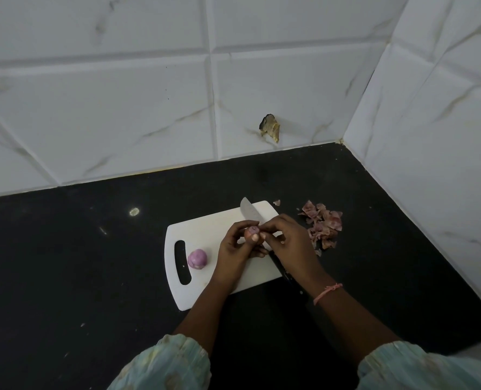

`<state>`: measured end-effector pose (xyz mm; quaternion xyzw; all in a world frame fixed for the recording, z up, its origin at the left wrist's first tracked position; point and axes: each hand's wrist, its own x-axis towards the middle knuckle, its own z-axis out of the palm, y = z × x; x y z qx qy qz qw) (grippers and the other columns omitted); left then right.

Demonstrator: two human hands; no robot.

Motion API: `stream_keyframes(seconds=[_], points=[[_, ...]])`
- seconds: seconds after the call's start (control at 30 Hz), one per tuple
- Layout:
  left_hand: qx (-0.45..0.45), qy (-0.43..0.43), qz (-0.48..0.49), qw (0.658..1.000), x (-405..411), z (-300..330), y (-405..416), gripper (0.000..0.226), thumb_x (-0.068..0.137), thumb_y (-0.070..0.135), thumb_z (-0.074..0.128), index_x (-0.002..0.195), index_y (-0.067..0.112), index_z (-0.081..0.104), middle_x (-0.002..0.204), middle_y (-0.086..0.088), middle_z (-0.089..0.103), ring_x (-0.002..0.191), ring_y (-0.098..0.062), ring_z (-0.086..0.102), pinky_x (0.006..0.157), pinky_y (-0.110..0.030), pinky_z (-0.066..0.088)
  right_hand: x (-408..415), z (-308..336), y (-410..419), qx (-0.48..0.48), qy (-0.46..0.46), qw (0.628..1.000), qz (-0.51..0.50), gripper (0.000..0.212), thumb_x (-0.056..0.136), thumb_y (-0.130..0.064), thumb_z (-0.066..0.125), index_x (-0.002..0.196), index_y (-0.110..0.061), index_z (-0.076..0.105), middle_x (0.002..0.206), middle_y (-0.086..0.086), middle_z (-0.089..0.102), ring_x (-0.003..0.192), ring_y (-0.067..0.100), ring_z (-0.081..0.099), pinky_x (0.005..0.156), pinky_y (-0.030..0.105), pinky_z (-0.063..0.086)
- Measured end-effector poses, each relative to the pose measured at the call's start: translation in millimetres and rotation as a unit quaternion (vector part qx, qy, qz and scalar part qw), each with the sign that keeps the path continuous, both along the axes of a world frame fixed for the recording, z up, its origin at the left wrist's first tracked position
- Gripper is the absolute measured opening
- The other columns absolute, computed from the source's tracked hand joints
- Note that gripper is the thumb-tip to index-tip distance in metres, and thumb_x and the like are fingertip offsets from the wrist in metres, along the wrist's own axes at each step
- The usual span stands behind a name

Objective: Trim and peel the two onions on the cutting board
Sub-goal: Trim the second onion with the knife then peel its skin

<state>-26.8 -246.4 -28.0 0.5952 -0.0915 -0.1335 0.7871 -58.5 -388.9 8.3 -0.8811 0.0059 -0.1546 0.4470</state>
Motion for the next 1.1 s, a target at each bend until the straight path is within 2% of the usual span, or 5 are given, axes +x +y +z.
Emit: stream_keyframes(seconds=[0.37,0.53,0.7,0.77,1.1], points=[[0.001,0.013,0.003,1.000,0,2,0,0.026,0.093,0.007,0.064,0.118,0.003,0.059,0.107,-0.012,0.068,0.073,-0.027,0.071,0.068,-0.031,0.059,3,-4,-4,-0.137,-0.004,0.990,0.044,0.008,0.094,-0.023,0.060,0.100,-0.019,0.062,0.096,-0.012,0.053,0.091,0.003,0.050,0.073,0.023,0.044],[-0.013,0.031,0.023,0.999,-2,7,0,0.029,0.096,0.020,0.059,0.123,0.009,0.058,0.114,-0.010,0.068,0.096,-0.029,0.072,0.078,-0.035,0.059,0,-4,-2,-0.212,0.013,0.975,0.071,0.006,0.091,-0.021,0.059,0.095,-0.016,0.059,0.094,-0.003,0.055,0.089,0.010,0.050,0.071,0.025,0.044],[0.007,0.028,-0.001,1.000,-5,10,-1,0.025,0.103,0.010,0.050,0.128,0.004,0.049,0.126,-0.017,0.060,0.095,-0.039,0.073,0.083,-0.036,0.059,-10,-7,-12,0.029,0.073,0.993,-0.090,0.017,0.088,-0.014,0.068,0.101,-0.023,0.062,0.092,-0.010,0.063,0.084,0.001,0.061,0.069,0.015,0.049],[0.008,0.022,0.006,1.000,-6,12,-2,0.023,0.103,0.010,0.052,0.125,0.005,0.051,0.126,-0.016,0.061,0.103,-0.037,0.071,0.085,-0.037,0.059,-12,0,-12,0.100,0.106,0.987,-0.069,0.023,0.089,-0.021,0.069,0.111,-0.026,0.063,0.098,-0.008,0.068,0.085,0.003,0.065,0.070,0.018,0.053],[-0.027,0.018,0.032,0.999,-20,60,-12,0.021,0.103,0.023,0.051,0.120,0.012,0.057,0.120,-0.008,0.070,0.111,-0.026,0.069,0.092,-0.036,0.058,-20,33,-3,0.166,0.013,0.986,-0.028,0.033,0.091,-0.017,0.068,0.121,-0.028,0.064,0.111,-0.014,0.068,0.100,0.009,0.066,0.079,0.041,0.059]])
